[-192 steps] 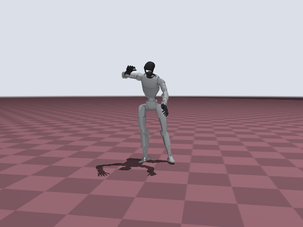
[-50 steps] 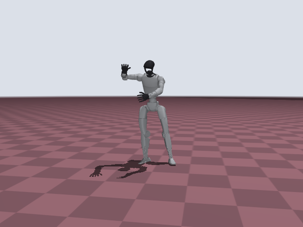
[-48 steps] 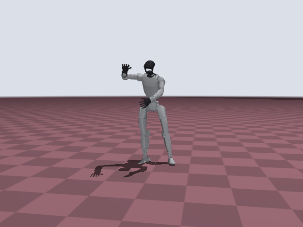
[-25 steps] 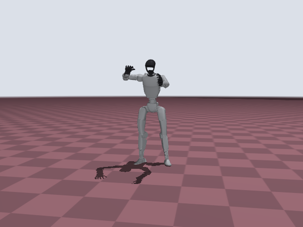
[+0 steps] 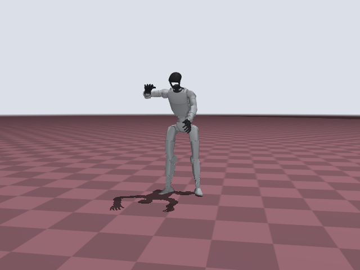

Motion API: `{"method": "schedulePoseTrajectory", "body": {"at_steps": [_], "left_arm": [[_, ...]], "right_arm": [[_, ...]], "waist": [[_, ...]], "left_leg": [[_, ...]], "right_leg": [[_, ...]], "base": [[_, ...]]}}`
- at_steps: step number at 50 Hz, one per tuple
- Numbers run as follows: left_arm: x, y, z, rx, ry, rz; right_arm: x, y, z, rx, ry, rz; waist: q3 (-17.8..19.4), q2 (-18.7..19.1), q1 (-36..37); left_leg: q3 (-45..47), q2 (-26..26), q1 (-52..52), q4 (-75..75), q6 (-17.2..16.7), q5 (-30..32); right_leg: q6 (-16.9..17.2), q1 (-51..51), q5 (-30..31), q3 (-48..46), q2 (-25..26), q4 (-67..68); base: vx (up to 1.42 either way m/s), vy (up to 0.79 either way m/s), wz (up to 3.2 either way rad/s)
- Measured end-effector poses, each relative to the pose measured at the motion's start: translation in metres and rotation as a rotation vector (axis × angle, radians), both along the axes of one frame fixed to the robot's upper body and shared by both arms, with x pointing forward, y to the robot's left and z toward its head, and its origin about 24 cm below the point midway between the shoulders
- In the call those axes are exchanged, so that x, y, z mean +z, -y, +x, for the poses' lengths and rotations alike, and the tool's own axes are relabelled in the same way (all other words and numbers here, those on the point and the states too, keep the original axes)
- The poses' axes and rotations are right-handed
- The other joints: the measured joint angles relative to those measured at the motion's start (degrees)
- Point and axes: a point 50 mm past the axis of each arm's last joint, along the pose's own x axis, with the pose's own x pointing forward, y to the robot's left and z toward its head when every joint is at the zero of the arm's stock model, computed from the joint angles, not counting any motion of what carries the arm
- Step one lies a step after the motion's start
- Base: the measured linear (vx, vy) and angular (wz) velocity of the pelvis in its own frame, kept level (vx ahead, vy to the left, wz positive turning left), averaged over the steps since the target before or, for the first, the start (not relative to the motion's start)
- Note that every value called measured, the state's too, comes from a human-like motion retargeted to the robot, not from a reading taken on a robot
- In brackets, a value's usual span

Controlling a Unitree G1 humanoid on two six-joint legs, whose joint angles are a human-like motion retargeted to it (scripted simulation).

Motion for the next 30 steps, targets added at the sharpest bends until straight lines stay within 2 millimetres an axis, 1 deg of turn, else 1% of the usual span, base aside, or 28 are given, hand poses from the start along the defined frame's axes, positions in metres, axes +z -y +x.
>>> {"method": "schedulePoseTrajectory", "body": {"at_steps": [3, 5, 7, 8, 10, 12, 14, 16, 17, 18, 22, 24, 25, 27, 30], "left_arm": [[-0.068, 0.006, -0.012, 0.019, -0.174, -0.052], [-0.101, 0.017, -0.022, -0.005, -0.257, -0.086], [-0.119, 0.033, -0.028, -0.059, -0.299, -0.114], [-0.123, 0.042, -0.029, -0.094, -0.305, -0.123], [-0.120, 0.060, -0.028, -0.171, -0.288, -0.133], [-0.100, 0.074, -0.021, -0.245, -0.229, -0.132], [-0.069, 0.084, -0.013, -0.303, -0.138, -0.131], [-0.031, 0.090, -0.006, -0.344, -0.028, -0.131], [-0.011, 0.093, -0.003, -0.358, 0.030, -0.134], [0.010, 0.095, -0.002, -0.366, 0.091, -0.140], [0.084, 0.102, -0.004, -0.383, 0.300, -0.136], [0.115, 0.108, -0.008, -0.396, 0.381, -0.140], [0.129, 0.112, -0.011, -0.409, 0.417, -0.142], [0.150, 0.125, -0.016, -0.442, 0.462, -0.155], [0.169, 0.152, -0.024, -0.525, 0.496, -0.169]], "right_arm": [[0.006, -0.010, -0.004, 0.041, 0.056, 0.000], [0.010, -0.016, -0.007, 0.061, 0.098, 0.002], [0.015, -0.020, -0.009, 0.074, 0.144, 0.006], [0.018, -0.023, -0.010, 0.079, 0.166, 0.009], [0.025, -0.028, -0.013, 0.089, 0.209, 0.012], [0.033, -0.034, -0.017, 0.100, 0.245, 0.013], [0.040, -0.042, -0.021, 0.115, 0.274, 0.009], [0.048, -0.050, -0.026, 0.134, 0.293, 0.001], [0.051, -0.055, -0.028, 0.144, 0.299, -0.005], [0.052, -0.060, -0.030, 0.157, 0.302, -0.016], [0.061, -0.073, -0.035, 0.190, 0.299, -0.032], [0.066, -0.078, -0.038, 0.206, 0.291, -0.034], [0.068, -0.080, -0.038, 0.220, 0.285, -0.031], [0.073, -0.083, -0.040, 0.226, 0.279, -0.026], [0.079, -0.083, -0.041, 0.230, 0.275, -0.012]], "waist": [[1.14, -1.03, -2.41], [1.62, -1.69, -3.65], [1.66, -2.20, -4.46], [1.54, -2.39, -4.73], [1.03, -2.60, -5.04], [0.19, -2.55, -5.02], [-0.83, -2.32, -4.78], [-1.93, -1.96, -4.36], [-1.68, -1.79, -4.29], [0.17, -1.69, -4.56], [-1.07, -0.91, -3.62], [-1.67, -0.60, -3.14], [-1.81, -0.57, -2.96], [-2.33, -0.41, -2.56], [-2.80, -0.30, -2.11]], "left_leg": [[0.50, -0.03, -0.69, 0.00, 0.00, 0.45], [0.86, 0.05, -0.81, 0.00, 0.00, 0.66], [1.21, 0.24, -0.63, 0.00, 0.00, 0.75], [1.38, 0.36, -0.45, 0.00, 0.00, 0.75], [1.71, 0.68, 0.07, 0.00, 0.00, 0.70], [2.02, 1.08, 0.78, 0.00, 0.00, 0.56], [2.30, 1.57, 1.59, 0.00, 0.00, 0.41], [2.56, 2.14, 2.43, 0.00, 0.00, 0.26], [2.48, 2.33, 3.68, 0.00, 0.00, 0.10], [2.01, 2.30, 6.61, 0.00, 0.00, -0.24], [1.79, 3.58, 8.83, 0.00, 0.00, -0.40], [1.55, 4.32, 9.40, 0.00, 0.00, -0.34], [1.39, 4.67, 9.68, 0.00, 0.00, -0.28], [0.94, 5.45, 10.01, 0.00, 0.00, -0.21], [0.05, 6.56, 10.23, 0.00, 0.00, -0.05]], "right_leg": [[0.00, -0.75, 0.57, 0.23, 0.27, -0.52], [0.00, -1.07, 0.66, 0.49, 0.45, -0.55], [0.00, -1.12, 0.55, 0.83, 0.68, -0.55], [0.00, -1.07, 0.45, 1.01, 0.81, -0.55], [0.00, -0.79, 0.15, 1.40, 1.11, -0.55], [0.00, -0.33, -0.25, 1.78, 1.47, -0.54], [0.00, 0.20, -0.74, 2.13, 1.88, -0.42], [0.00, 0.69, -1.35, 2.40, 2.33, -0.08], [0.00, 1.80, -1.87, 2.34, 2.47, 0.29], [0.00, 4.66, -2.82, 1.90, 2.39, 1.00], [0.00, 6.46, -4.28, 1.63, 3.43, 2.10], [0.00, 6.89, -4.92, 1.43, 4.03, 2.64], [0.00, 7.12, -5.23, 1.33, 4.33, 2.92], [0.00, 7.44, -5.88, 1.00, 4.91, 3.45], [0.00, 7.78, -6.80, 0.41, 5.68, 4.21]], "base": [[-0.07, -0.06, -0.11], [-0.03, -0.07, -0.15], [0.02, -0.08, -0.17], [0.05, -0.08, -0.19], [0.08, -0.09, -0.19], [0.11, -0.10, -0.20], [0.12, -0.10, -0.19], [0.12, -0.11, -0.15], [0.11, -0.11, 0.05], [0.10, -0.11, 0.12], [0.11, -0.13, 0.01], [0.09, -0.14, 0.04], [0.08, -0.15, 0.08], [0.09, -0.14, 0.12], [0.08, -0.14, 0.18]]}}
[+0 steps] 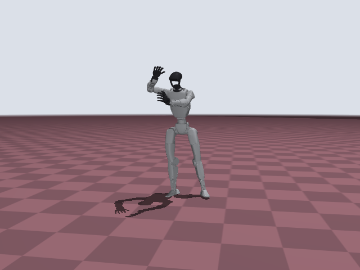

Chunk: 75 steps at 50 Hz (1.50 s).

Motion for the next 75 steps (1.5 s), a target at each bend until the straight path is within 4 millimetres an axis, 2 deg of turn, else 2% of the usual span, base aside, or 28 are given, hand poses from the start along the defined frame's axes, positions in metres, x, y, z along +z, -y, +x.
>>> {"method": "schedulePoseTrajectory", "body": {"at_steps": [3, 6, 10, 13, 15, 17, 18, 20, 22, 25, 27, 30, 32, 35, 37, 41, 43, 45, 48, 52, 55, 56, 58, 59, 62, 67, 70, 75], "left_arm": [[0.001, 0.033, -0.009, -0.109, 0.009, 0.032], [-0.015, 0.063, -0.016, -0.218, -0.015, 0.090], [-0.062, 0.082, -0.016, -0.302, -0.114, 0.165], [-0.111, 0.068, -0.005, -0.265, -0.242, 0.207], [-0.145, 0.043, 0.005, -0.190, -0.342, 0.233], [-0.177, 0.005, 0.015, -0.068, -0.445, 0.262], [-0.190, -0.018, 0.019, 0.004, -0.493, 0.266], [-0.212, -0.066, 0.021, 0.164, -0.583, 0.248], [-0.221, -0.120, 0.019, 0.345, -0.640, 0.213], [-0.219, -0.197, 0.006, 0.618, -0.685, 0.118], [-0.208, -0.239, -0.006, 0.767, -0.681, 0.030], [-0.177, -0.281, -0.021, 0.900, -0.622, -0.101], [-0.148, -0.291, -0.023, 0.905, -0.543, -0.153], [-0.097, -0.282, -0.019, 0.824, -0.394, -0.162], [-0.061, -0.260, -0.013, 0.724, -0.285, -0.126], [0.002, -0.191, -0.007, 0.468, -0.079, -0.007], [0.021, -0.153, -0.009, 0.336, 0.001, 0.066], [0.028, -0.116, -0.010, 0.220, 0.051, 0.133], [0.012, -0.073, -0.008, 0.085, 0.043, 0.206], [-0.047, -0.039, 0.002, -0.062, -0.127, 0.281], [-0.096, -0.029, 0.008, -0.162, -0.303, 0.329], [-0.105, -0.030, 0.008, -0.183, -0.337, 0.339], [-0.112, -0.031, 0.008, -0.208, -0.363, 0.349], [-0.108, -0.033, 0.007, -0.207, -0.346, 0.348], [-0.070, -0.040, 0.001, -0.173, -0.221, 0.321], [0.027, -0.043, -0.023, -0.125, 0.059, 0.217], [0.076, -0.040, -0.041, -0.115, 0.179, 0.143], [0.126, -0.031, -0.065, -0.086, 0.294, 0.092]], "right_arm": [[0.005, 0.001, -0.001, 0.000, 0.002, 0.016], [0.008, 0.003, -0.002, -0.010, 0.006, 0.025], [0.008, 0.004, -0.001, -0.037, 0.015, 0.017], [0.006, 0.004, 0.001, -0.064, 0.023, 0.001], [0.005, 0.005, 0.003, -0.083, 0.026, -0.009], [0.005, 0.007, 0.005, -0.100, 0.021, -0.008], [0.004, 0.007, 0.006, -0.107, 0.016, -0.012], [0.000, 0.011, 0.010, -0.140, 0.012, -0.028], [-0.001, 0.015, 0.011, -0.155, 0.003, -0.027], [-0.003, 0.023, 0.014, -0.172, -0.015, -0.018], [-0.005, 0.028, 0.016, -0.181, -0.027, -0.008], [-0.008, 0.037, 0.020, -0.193, -0.049, 0.010], [-0.010, 0.042, 0.024, -0.201, -0.069, 0.021], [-0.014, 0.048, 0.029, -0.214, -0.102, 0.035], [-0.016, 0.051, 0.032, -0.225, -0.119, 0.041], [-0.018, 0.055, 0.037, -0.245, -0.136, 0.052], [-0.019, 0.056, 0.039, -0.249, -0.137, 0.058], [-0.019, 0.056, 0.039, -0.249, -0.135, 0.064], [-0.018, 0.053, 0.039, -0.236, -0.132, 0.073], [-0.017, 0.044, 0.040, -0.208, -0.135, 0.073], [-0.018, 0.034, 0.041, -0.194, -0.145, 0.052], [-0.019, 0.030, 0.042, -0.192, -0.149, 0.038], [-0.022, 0.023, 0.044, -0.191, -0.158, 0.007], [-0.024, 0.019, 0.045, -0.192, -0.163, -0.010], [-0.029, 0.011, 0.048, -0.200, -0.180, -0.060], [-0.036, 0.006, 0.053, -0.201, -0.220, -0.101], [-0.039, 0.008, 0.056, -0.215, -0.234, -0.106], [-0.039, 0.015, 0.056, -0.240, -0.243, -0.103]], "waist": [[0.00, -0.22, 0.20], [0.27, -0.66, 0.22], [0.74, -1.31, 0.20], [0.98, -1.55, 0.33], [1.03, -1.55, 0.52], [-3.65, -1.76, 2.90], [-3.92, -1.61, 3.02], [-0.24, -0.56, 1.59], [-0.27, -0.13, 2.48], [-0.75, 0.44, 4.03], [-1.16, 0.70, 5.26], [-1.82, 0.91, 7.20], [-2.25, 0.93, 8.39], [-2.87, 0.84, 9.82], [-3.23, 0.72, 10.45], [-3.71, 0.43, 11.12], [-3.78, 0.33, 11.25], [-3.73, 0.32, 11.28], [-3.50, 0.48, 11.12], [-3.30, 0.78, 10.34], [-3.51, 0.80, 9.29], [-3.69, 0.77, 8.92], [-4.14, 0.69, 8.25], [-4.43, 0.67, 8.00], [-5.43, 0.69, 7.57], [-6.51, 1.06, 7.70], [-7.49, 1.60, 8.02], [-8.81, 2.45, 8.36]], "left_leg": [[-1.03, 1.02, -0.10, 0.00, 0.00, 0.24], [-2.03, 1.90, -0.50, 0.00, 0.00, 0.57], [-3.12, 2.81, -1.34, 0.00, 0.00, 1.17], [-3.69, 3.25, -1.98, 0.00, 0.00, 1.64], [-3.95, 3.44, -2.32, 0.00, 0.00, 1.91], [-1.84, 4.06, -6.34, 0.00, 0.00, 2.38], [-1.93, 4.06, -6.55, 0.00, 0.00, 2.47], [-4.24, 3.63, -3.03, 0.00, 0.00, 2.23], [-4.12, 3.64, -2.64, 0.00, 0.00, 2.22], [-3.90, 3.73, -2.04, 0.00, 0.00, 2.16], [-3.72, 3.88, -1.60, 0.00, 0.00, 2.13], [-3.53, 4.20, -1.02, 0.00, 0.00, 2.18], [-3.53, 4.48, -0.79, 0.00, 0.00, 2.27], [-3.79, 4.93, -0.67, 0.00, 0.00, 2.44], [-4.15, 5.21, -0.73, 0.00, 0.00, 2.54], [-5.15, 5.57, -1.04, 0.00, 0.00, 2.62], [-5.69, 5.61, -1.18, 0.00, 0.00, 2.58], [-6.21, 5.59, -1.23, 0.00, 0.00, 2.48], [-6.79, 5.40, -1.02, 0.00, 0.00, 2.18], [-7.05, 4.87, -0.38, 0.00, 0.00, 1.59], [-6.76, 4.28, 0.06, 0.00, 0.01, 1.16], [-6.55, 4.09, 0.16, 0.00, 0.00, 1.04], [-6.06, 3.77, 0.30, 0.00, 0.00, 0.85], [-5.76, 3.67, 0.33, 0.00, 0.00, 0.78], [-4.84, 3.58, 0.38, 0.00, 0.00, 0.68], [-3.71, 3.83, 0.73, 0.00, 0.00, 0.72], [-3.60, 3.96, 0.96, 0.00, 0.00, 0.60], [-4.41, 3.78, 1.30, 0.00, 0.00, 0.10]], "right_leg": [[0.00, 0.17, -0.76, -0.64, 0.72, 0.62], [0.00, 0.13, -1.28, -1.24, 1.42, 1.00], [0.00, -0.14, -1.56, -1.91, 2.31, 1.02], [0.00, -0.35, -1.55, -2.29, 2.88, 0.76], [0.00, -0.45, -1.54, -2.47, 3.16, 0.56], [0.00, -4.81, 0.39, -0.50, 4.18, -1.55], [0.00, -4.95, 0.32, -0.56, 4.19, -1.55], [0.00, -0.82, -1.86, -2.68, 3.35, 0.41], [0.00, -0.46, -2.09, -2.53, 3.35, 0.41], [0.00, 0.01, -2.53, -2.27, 3.38, 0.50], [0.00, 0.36, -2.78, -2.11, 3.50, 0.50], [0.00, 0.88, -3.02, -1.98, 3.87, 0.38], [0.00, 1.15, -3.09, -2.06, 4.20, 0.27], [0.00, 1.43, -3.16, -2.41, 4.71, 0.23], [0.00, 1.53, -3.25, -2.79, 4.97, 0.37], [0.00, 1.61, -3.53, -3.69, 5.14, 0.94], [0.00, 1.68, -3.71, -4.13, 5.04, 1.27], [0.00, 1.87, -3.91, -4.51, 4.86, 1.53], [0.00, 2.41, -4.25, -4.85, 4.42, 1.71], [0.00, 3.31, -4.65, -4.87, 3.62, 1.66], [0.00, 3.72, -4.72, -4.56, 2.95, 1.49], [0.00, 3.75, -4.66, -4.38, 2.78, 1.40], [0.00, 3.70, -4.47, -3.99, 2.55, 1.19], [0.00, 3.62, -4.33, -3.78, 2.52, 1.07], [0.00, 3.25, -3.79, -3.17, 2.71, 0.69], [0.00, 3.00, -3.03, -2.58, 3.50, 0.35], [0.00, 3.10, -3.07, -2.66, 3.67, 0.49], [0.00, 3.70, -4.08, -3.26, 3.00, 1.31]], "base": [[0.05, -0.13, 0.21], [0.02, -0.12, 0.21], [-0.02, -0.11, 0.16], [-0.03, -0.10, 0.11], [-0.01, -0.08, -0.11], [0.02, -0.05, -0.58], [0.02, -0.05, 0.07], [0.03, -0.06, 0.69], [0.02, -0.02, 0.19], [0.04, -0.03, -0.03], [0.05, -0.06, -0.05], [0.04, -0.07, -0.04], [0.02, -0.07, -0.01], [0.01, -0.07, 0.07], [0.00, -0.03, 0.06], [0.01, -0.01, 0.20], [0.01, 0.02, 0.23], [0.02, 0.04, 0.22], [0.04, 0.06, 0.17], [0.05, 0.09, 0.08], [0.04, 0.09, -0.03], [0.02, 0.09, -0.10], [0.01, 0.07, -0.16], [0.00, 0.06, -0.20], [-0.01, 0.03, -0.23], [-0.01, 0.00, -0.13], [0.02, 0.00, 0.01], [0.08, 0.02, 0.16]]}}
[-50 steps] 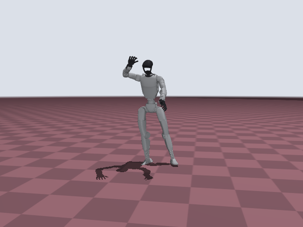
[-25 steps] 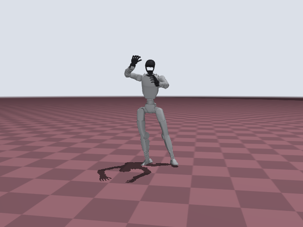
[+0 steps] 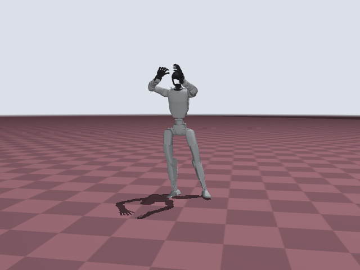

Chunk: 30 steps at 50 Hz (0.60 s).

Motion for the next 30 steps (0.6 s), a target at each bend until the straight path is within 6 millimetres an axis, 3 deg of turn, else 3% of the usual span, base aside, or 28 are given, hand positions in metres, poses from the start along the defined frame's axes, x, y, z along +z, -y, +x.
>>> {"method": "schedulePoseTrajectory", "body": {"at_steps": [3, 7, 17, 20, 27, 30], "left_arm": [[0.011, 0.008, -0.007, 0.002, 0.024, 0.008], [0.002, 0.023, -0.003, -0.041, -0.009, 0.058], [-0.092, 0.067, 0.030, -0.192, -0.294, 0.348], [-0.097, 0.059, 0.037, -0.142, -0.302, 0.353], [-0.068, 0.001, 0.049, 0.113, -0.231, 0.099], [-0.061, -0.003, 0.044, 0.100, -0.199, 0.043]], "right_arm": [[0.004, 0.005, -0.002, -0.003, 0.009, 0.016], [0.009, 0.012, -0.006, -0.002, 0.031, 0.053], [0.016, 0.016, -0.008, 0.024, 0.039, 0.122], [0.017, 0.010, -0.009, 0.047, 0.037, 0.117], [0.019, -0.003, -0.013, 0.069, 0.062, 0.084], [0.019, -0.005, -0.013, 0.076, 0.065, 0.082]], "waist": [[0.14, 0.27, 0.05], [0.81, 0.51, -0.03], [2.42, 0.26, -1.29], [2.99, -0.23, -1.93], [2.74, -0.83, -2.84], [2.71, -0.82, -2.73]], "left_leg": [[-0.83, -0.19, 0.42, 0.00, 0.00, -0.31], [-2.01, -0.28, 0.78, 0.00, 0.00, -0.51], [-2.74, 0.34, -0.23, 0.00, 0.01, 0.17], [-1.86, 0.53, -0.13, 0.00, 0.00, 0.35], [0.95, 1.30, 0.58, 0.00, 0.00, 0.59], [1.82, 1.63, 0.94, 0.00, 0.00, 0.72]], "right_leg": [[0.00, 0.73, -0.88, -0.51, -0.62, 0.63], [0.00, 1.63, -1.79, -1.30, -1.14, 1.19], [0.00, 1.03, -1.71, -1.88, -0.44, 1.00], [0.00, 0.62, -1.37, -1.13, -0.04, 0.76], [0.00, -0.06, -0.13, 1.02, 1.40, -0.40], [0.00, -0.12, 0.33, 1.62, 2.03, -0.80]], "base": [[0.08, 0.02, 0.25], [0.05, 0.00, 0.25], [0.00, -0.01, 0.02], [-0.04, -0.04, -0.25], [-0.02, -0.05, -0.35], [-0.02, -0.05, -0.26]]}}
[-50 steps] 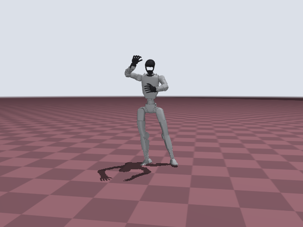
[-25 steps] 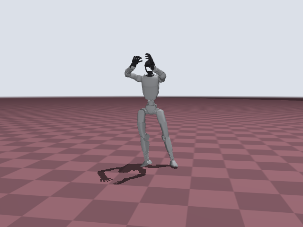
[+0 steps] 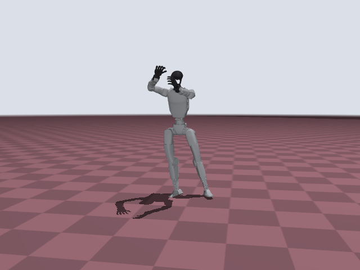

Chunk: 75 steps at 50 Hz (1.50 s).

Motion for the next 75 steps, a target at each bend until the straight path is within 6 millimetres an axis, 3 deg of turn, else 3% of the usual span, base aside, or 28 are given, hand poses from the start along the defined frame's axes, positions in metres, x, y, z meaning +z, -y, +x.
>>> {"method": "schedulePoseTrajectory", "body": {"at_steps": [3, 8, 10, 13, 18, 27, 31, 35, 43, 45, 48, 52, 60, 63, 65, 69, 75], "left_arm": [[-0.005, 0.021, -0.008, -0.108, 0.018, 0.040], [-0.029, 0.068, -0.024, -0.325, -0.007, 0.214], [-0.039, 0.078, -0.027, -0.371, -0.029, 0.269], [-0.048, 0.079, -0.023, -0.364, -0.060, 0.304], [-0.050, 0.042, -0.002, -0.200, -0.095, 0.257], [-0.050, -0.075, 0.025, 0.218, -0.156, -0.004], [-0.056, -0.092, 0.026, 0.246, -0.173, -0.106], [-0.059, -0.069, 0.026, 0.126, -0.173, -0.096], [-0.078, 0.028, 0.006, -0.269, -0.177, 0.105], [-0.086, 0.042, 0.001, -0.335, -0.193, 0.132], [-0.097, 0.044, 0.002, -0.359, -0.230, 0.127], [-0.108, 0.014, 0.015, -0.261, -0.286, 0.052], [-0.115, -0.093, 0.035, 0.158, -0.321, -0.181], [-0.122, -0.116, 0.036, 0.267, -0.332, -0.224], [-0.128, -0.119, 0.037, 0.295, -0.344, -0.219], [-0.141, -0.092, 0.039, 0.233, -0.361, -0.136], [-0.157, -0.010, 0.025, -0.045, -0.337, 0.018]], "right_arm": [[-0.001, 0.000, 0.001, 0.002, -0.006, 0.004], [-0.003, 0.002, 0.004, -0.002, -0.026, 0.007], [-0.004, 0.001, 0.005, -0.005, -0.031, 0.003], [-0.005, -0.001, 0.005, -0.005, -0.032, -0.008], [-0.005, -0.004, 0.001, -0.002, -0.018, -0.031], [-0.002, 0.004, -0.002, -0.004, -0.005, -0.022], [-0.002, 0.011, 0.000, -0.008, -0.016, 0.015], [-0.003, 0.016, 0.006, -0.017, -0.034, 0.046], [-0.007, 0.009, 0.013, -0.038, -0.049, 0.031], [-0.007, 0.005, 0.013, -0.037, -0.045, 0.022], [-0.006, 0.000, 0.012, -0.038, -0.034, 0.010], [-0.005, -0.003, 0.010, -0.044, -0.018, 0.002], [-0.001, -0.002, 0.007, -0.026, -0.005, 0.025], [-0.001, 0.002, 0.008, -0.022, -0.007, 0.039], [-0.002, 0.006, 0.008, -0.024, -0.008, 0.051], [-0.003, 0.014, 0.011, -0.037, -0.010, 0.080], [-0.007, 0.014, 0.018, -0.052, -0.019, 0.098]], "waist": [[0.06, 0.18, 0.26], [0.09, 0.40, 0.33], [0.10, 0.40, 0.19], [0.15, 0.31, -0.12], [0.30, -0.01, -0.53], [0.60, -0.64, -0.28], [0.91, -0.90, 0.06], [1.40, -1.34, 0.43], [2.62, -2.53, 1.41], [2.88, -2.71, 1.66], [2.97, -2.74, 1.97], [2.83, -2.51, 2.12], [3.98, -1.96, 1.99], [4.54, -1.79, 1.98], [4.93, -1.71, 1.97], [5.65, -1.75, 1.83], [6.24, -2.17, 1.37]], "left_leg": [[0.35, 0.19, 0.34, 0.00, 0.00, 0.02], [0.18, 0.11, 0.81, 0.00, 0.02, -0.27], [0.06, 0.01, 0.98, 0.00, 0.02, -0.45], [0.06, -0.08, 1.23, 0.00, 0.03, -0.65], [0.70, 0.12, 1.41, 0.00, 0.02, -0.56], [1.74, 0.83, 1.05, 0.00, 0.01, 0.33], [1.32, 0.87, 0.82, 0.00, 0.01, 0.52], [0.57, 0.95, 0.50, 0.00, 0.01, 0.64], [-0.35, 1.43, -0.57, 0.00, 0.01, 1.07], [-0.34, 1.44, -0.85, 0.00, 0.00, 1.17], [-0.21, 1.28, -1.23, 0.00, 0.00, 1.21], [0.02, 0.86, -1.69, 0.00, 0.00, 1.17], [-0.06, 0.34, -2.21, 0.00, 0.00, 1.60], [-0.64, 0.38, -2.50, 0.00, 0.00, 1.88], [-1.18, 0.41, -2.70, 0.00, 0.00, 2.02], [-2.50, 0.43, -3.11, 0.00, 0.00, 2.13], [-3.98, 0.31, -3.86, 0.00, 0.00, 2.13]], "right_leg": [[0.00, 0.11, 0.07, 0.25, 0.28, -0.05], [0.00, 0.45, -0.59, 0.26, -0.11, 0.54], [0.00, 0.58, -0.96, 0.25, -0.40, 0.85], [0.00, 0.75, -1.29, 0.37, -0.67, 1.09], [0.00, 0.72, -0.91, 0.90, -0.29, 0.60], [0.00, 0.03, 0.45, 1.60, 1.17, -0.48], [0.00, -0.07, 0.27, 1.39, 1.09, -0.21], [0.00, -0.11, -0.05, 0.92, 0.92, 0.19], [0.00, -0.68, 0.27, 0.14, 1.37, 0.13], [0.00, -0.90, 0.49, 0.10, 1.44, -0.02], [0.00, -1.25, 0.73, 0.15, 1.32, -0.22], [0.00, -1.70, 0.91, 0.28, 0.88, -0.39], [0.00, -2.04, 1.33, 0.17, 0.54, -0.66], [0.00, -2.03, 1.34, -0.25, 0.60, -0.64], [0.00, -1.97, 1.23, -0.62, 0.58, -0.53], [0.00, -1.79, 0.75, -1.45, 0.31, -0.05], [0.00, -1.85, 0.26, -2.34, -0.19, 0.56]], "base": [[0.00, 0.00, 0.00], [0.00, 0.00, 0.00], [0.03, 0.01, 0.03], [0.00, 0.00, 0.00], [0.00, 0.00, 0.00], [-0.03, -0.03, -0.11], [0.00, 0.00, 0.00], [0.00, 0.00, 0.00], [-0.03, -0.01, 0.02], [-0.06, 0.00, -0.01], [-0.02, 0.00, -0.01], [0.00, 0.00, 0.00], [0.00, 0.00, 0.00], [0.00, 0.00, 0.00], [-0.02, -0.01, 0.19], [0.00, 0.00, 0.25], [0.01, 0.01, 0.15]]}}
